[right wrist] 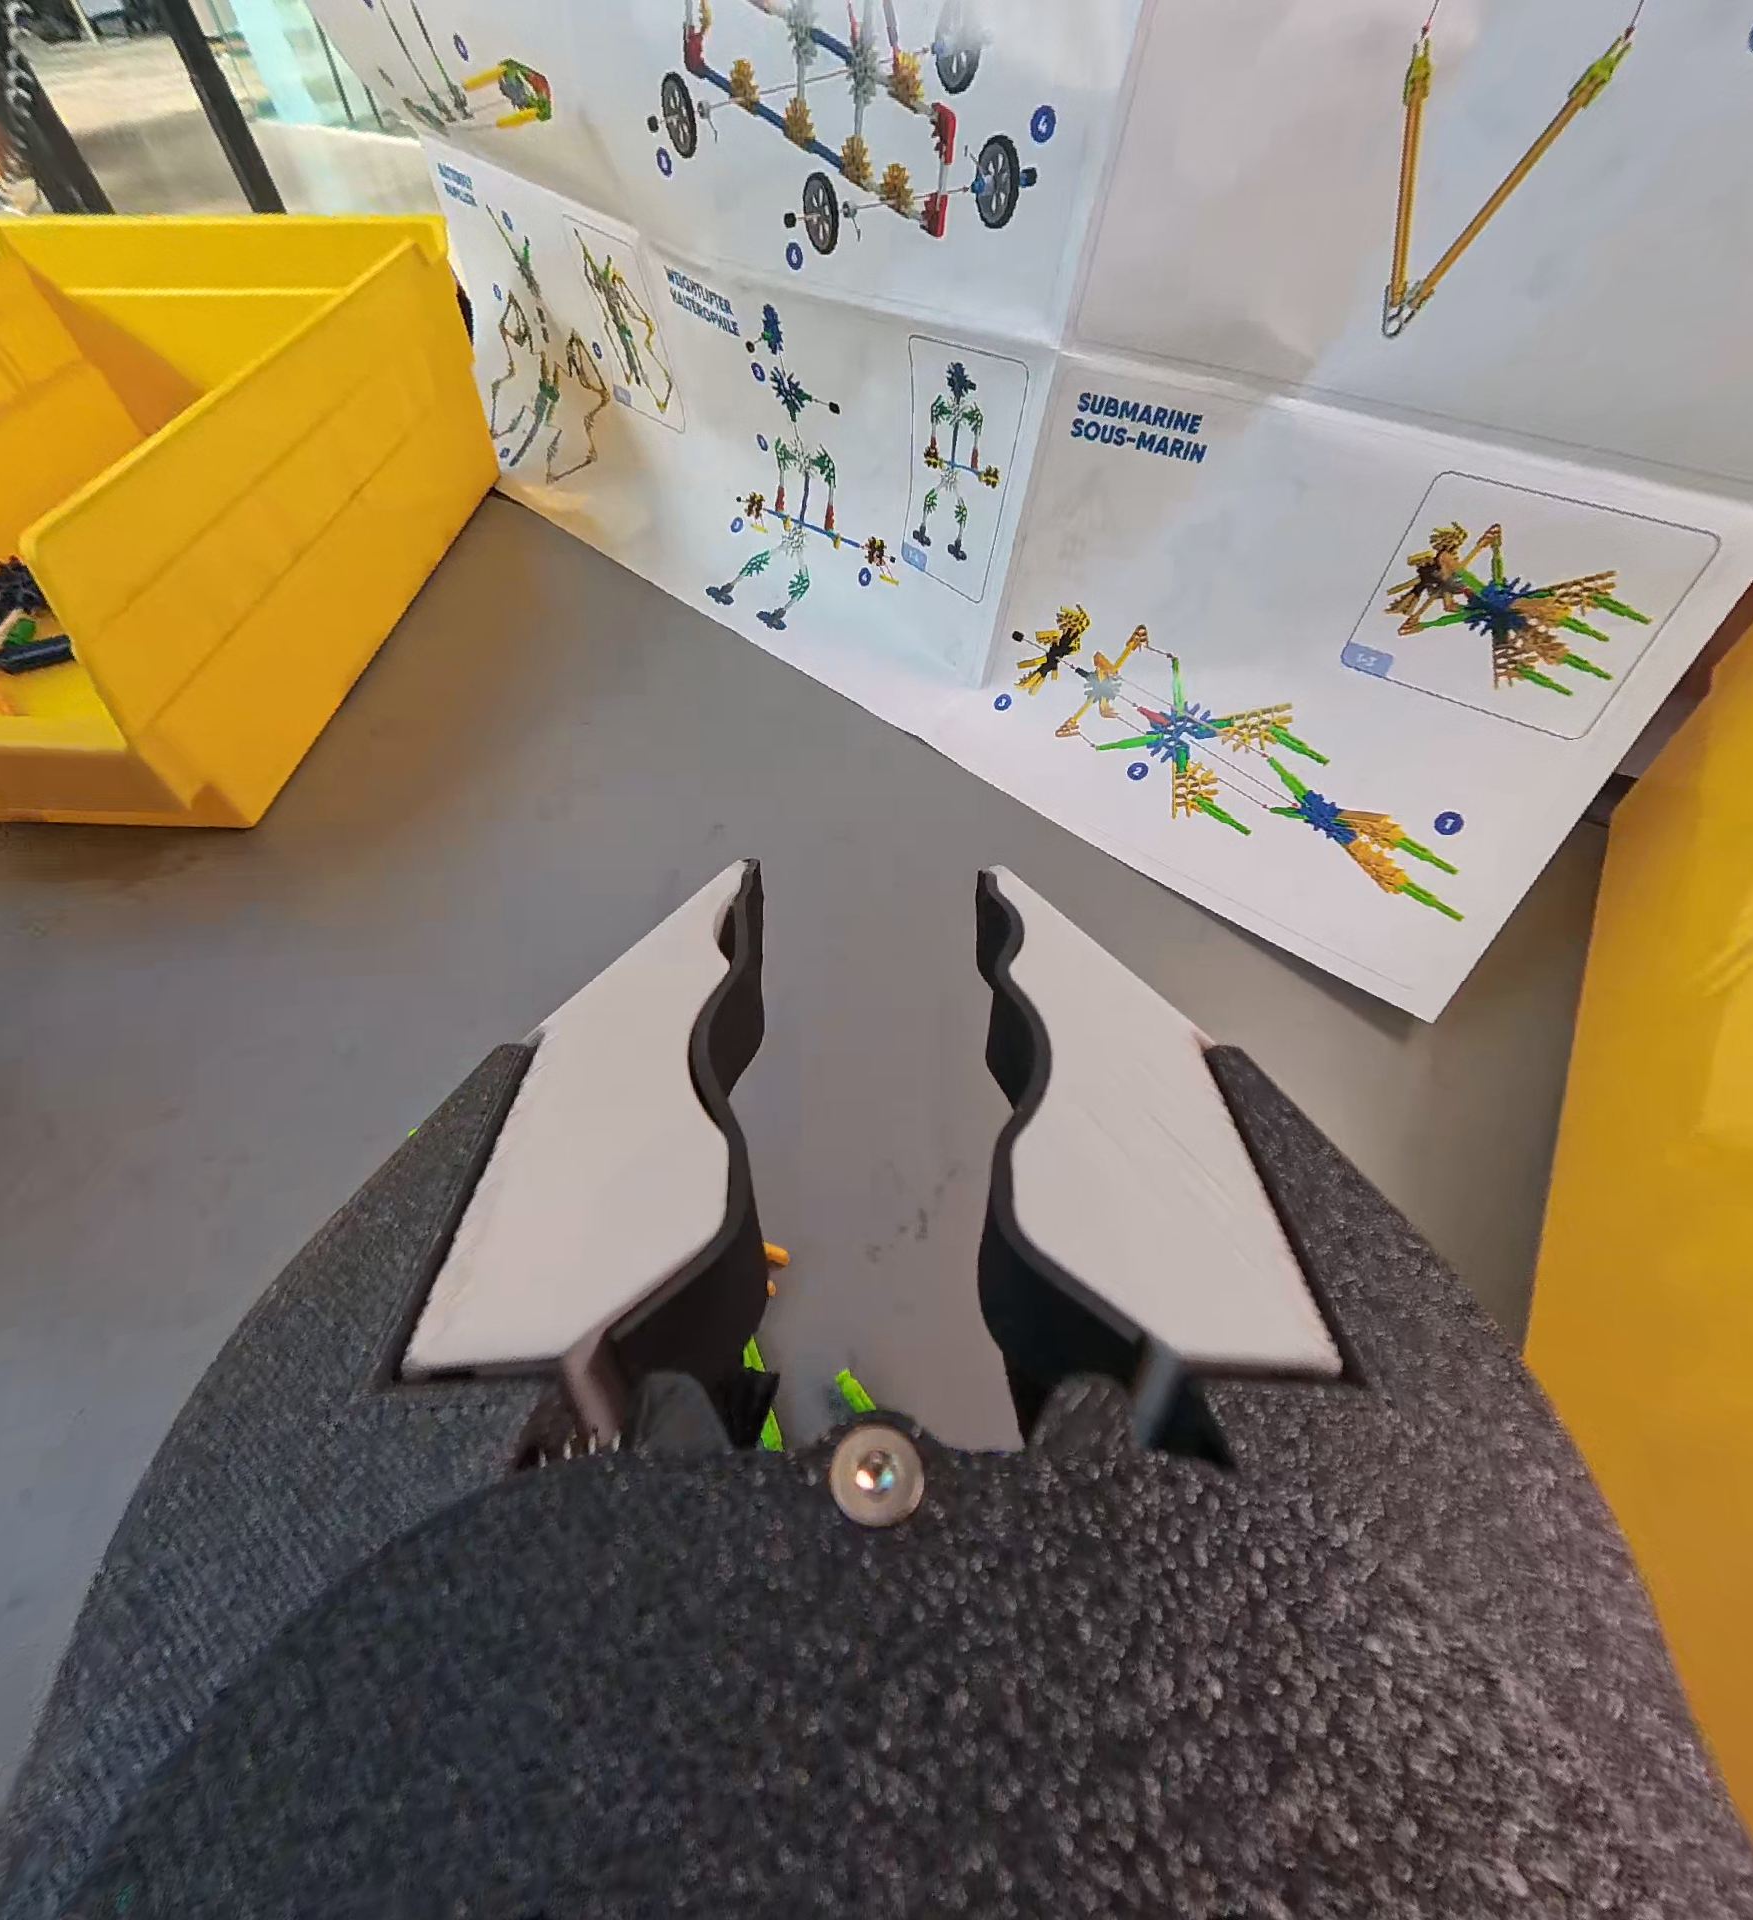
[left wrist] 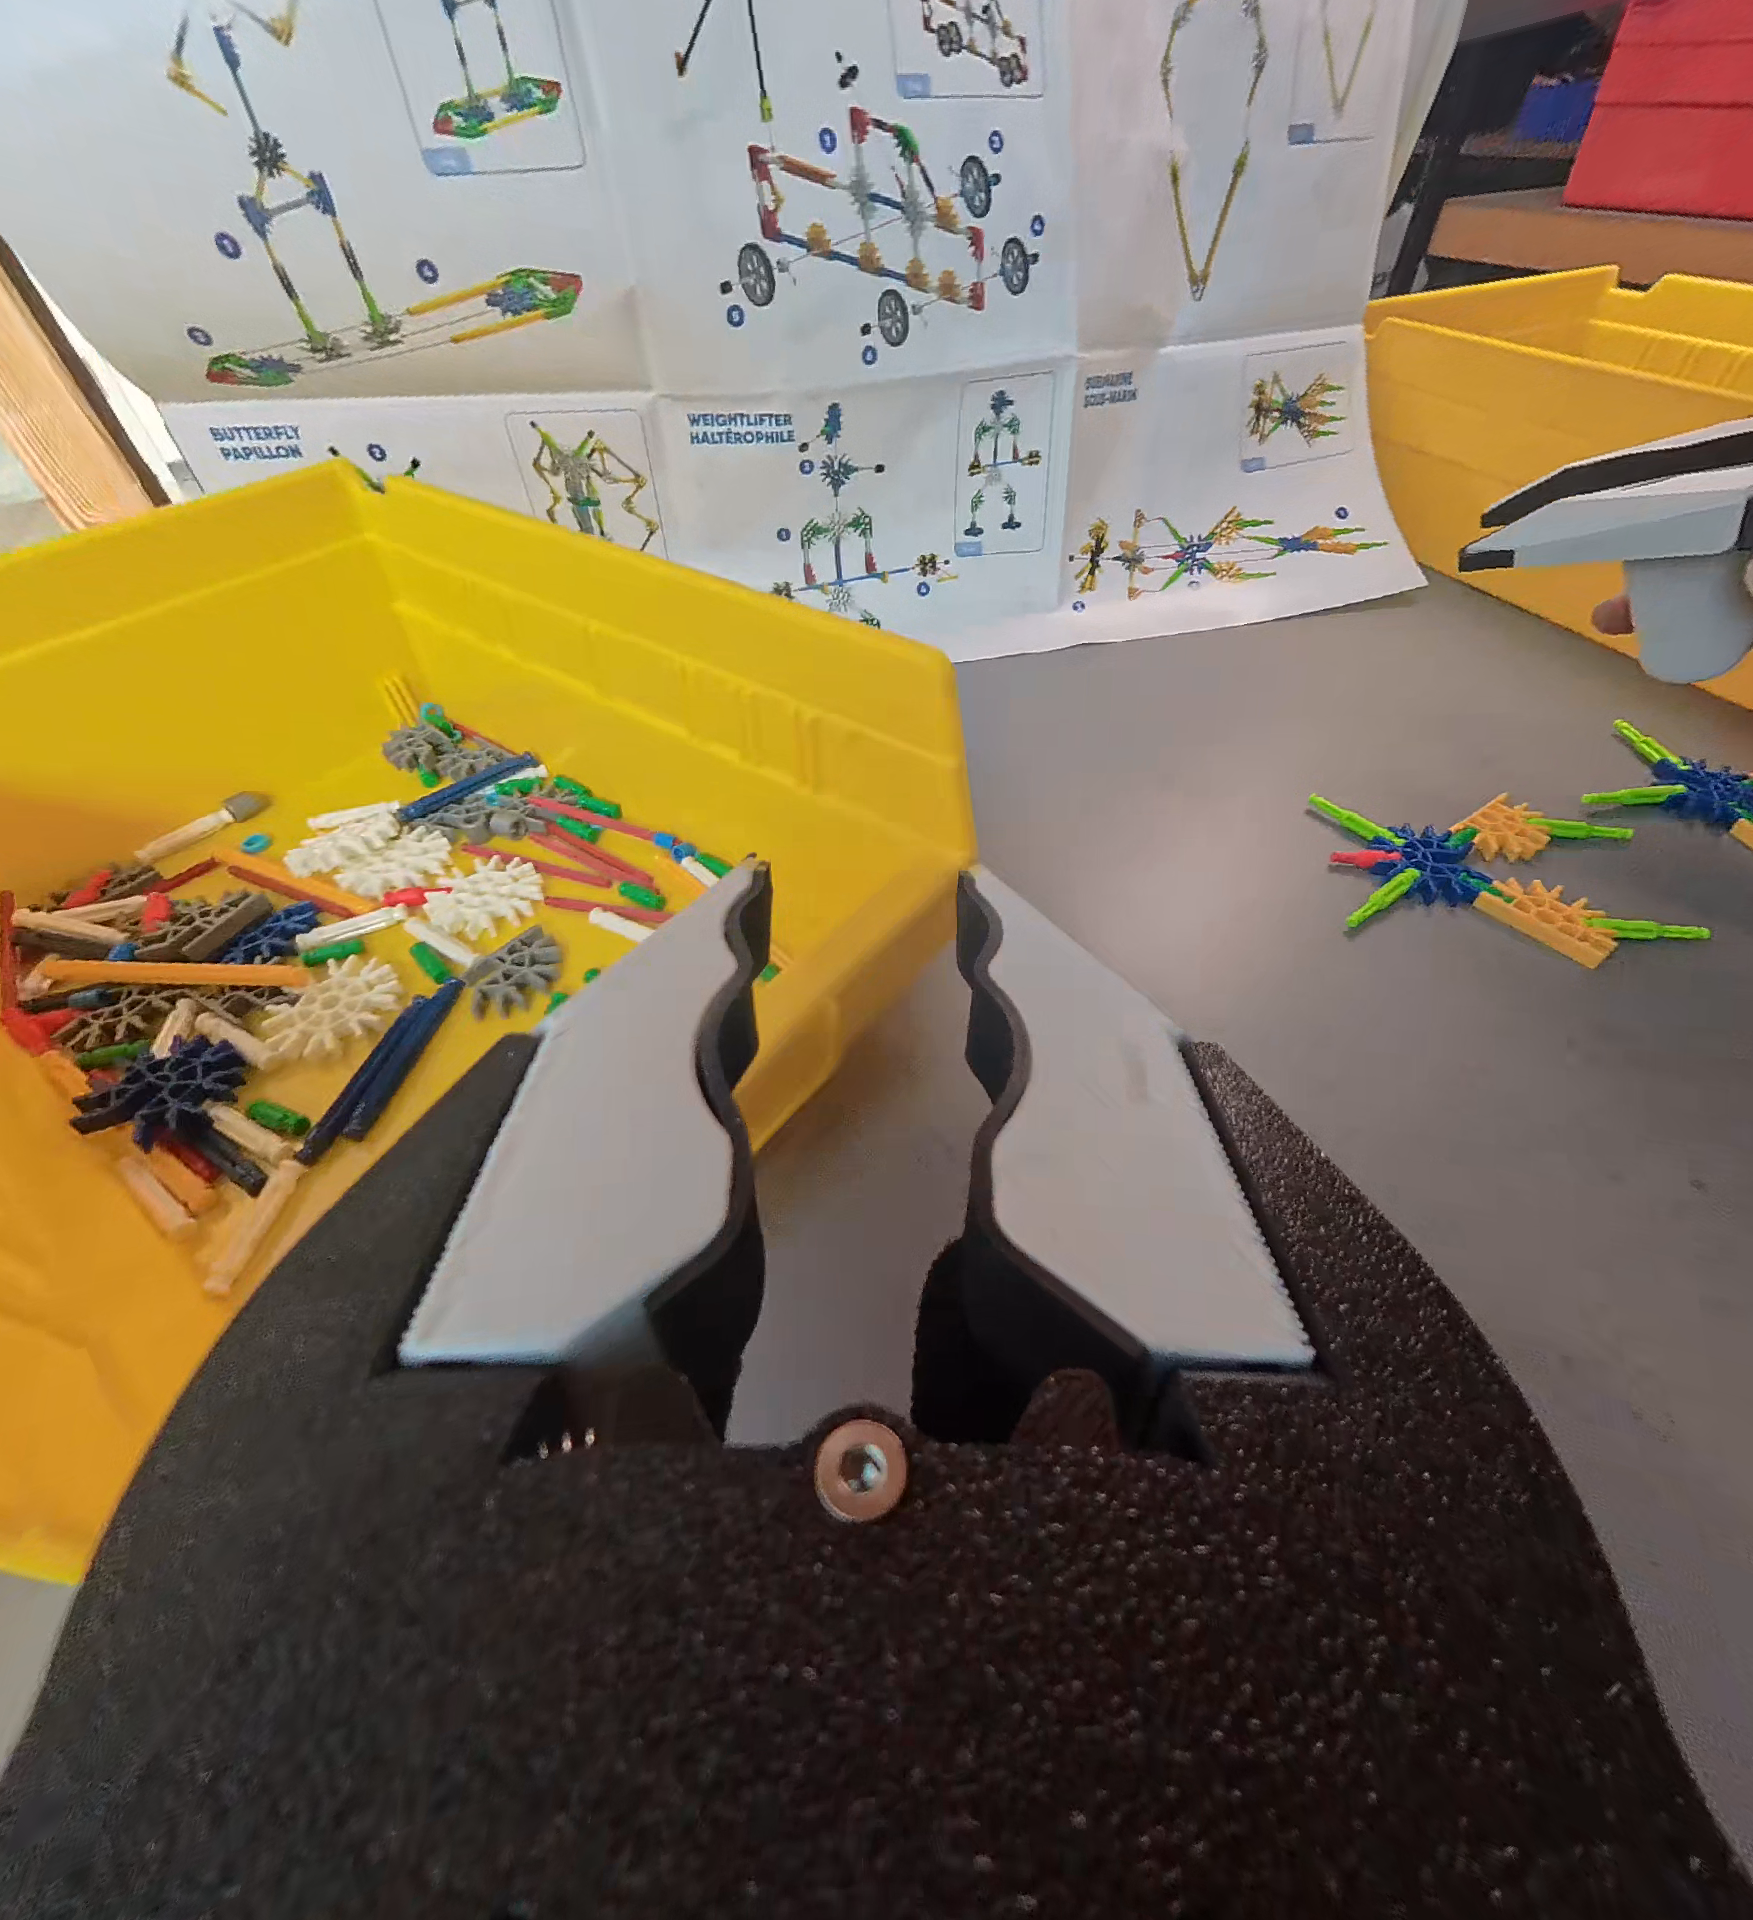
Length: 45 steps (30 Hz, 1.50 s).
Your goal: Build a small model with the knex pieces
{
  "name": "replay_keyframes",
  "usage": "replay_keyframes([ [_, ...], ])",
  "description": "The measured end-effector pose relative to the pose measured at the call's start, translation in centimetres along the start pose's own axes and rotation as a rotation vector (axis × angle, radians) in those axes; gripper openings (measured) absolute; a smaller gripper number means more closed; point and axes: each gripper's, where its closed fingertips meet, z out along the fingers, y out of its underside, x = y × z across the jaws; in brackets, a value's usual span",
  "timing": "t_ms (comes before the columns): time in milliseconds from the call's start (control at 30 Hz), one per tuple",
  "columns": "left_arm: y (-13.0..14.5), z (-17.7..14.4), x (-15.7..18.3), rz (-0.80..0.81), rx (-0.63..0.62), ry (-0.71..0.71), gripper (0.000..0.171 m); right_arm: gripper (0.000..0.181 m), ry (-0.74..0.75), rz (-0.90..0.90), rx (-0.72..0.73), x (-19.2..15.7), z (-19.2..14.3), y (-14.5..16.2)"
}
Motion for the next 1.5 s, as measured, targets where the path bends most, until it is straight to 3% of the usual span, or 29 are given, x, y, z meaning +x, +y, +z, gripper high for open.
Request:
replay_keyframes([
  [267,1.5,0.7,-0.6,-0.068,-0.055,0.057,0.039,0.039,-0.002,-0.114,0.070,-0.3,-0.6,0.0],
  [600,2.6,1.2,-0.2,-0.092,-0.090,0.082,0.039,0.032,0.033,-0.148,0.033,0.6,0.3,0.3],
  [833,2.5,1.1,0.4,-0.077,-0.082,0.093,0.039,0.013,0.097,-0.276,-0.102,3.4,6.1,-1.6],
  [1100,1.8,0.4,0.1,-0.120,-0.056,0.110,0.039,0.000,0.088,-0.359,-0.342,6.4,12.9,0.1],
  [1500,2.2,0.5,0.4,-0.146,-0.068,0.132,0.038,0.000,0.138,-0.354,-0.358,8.2,13.9,1.3],
])
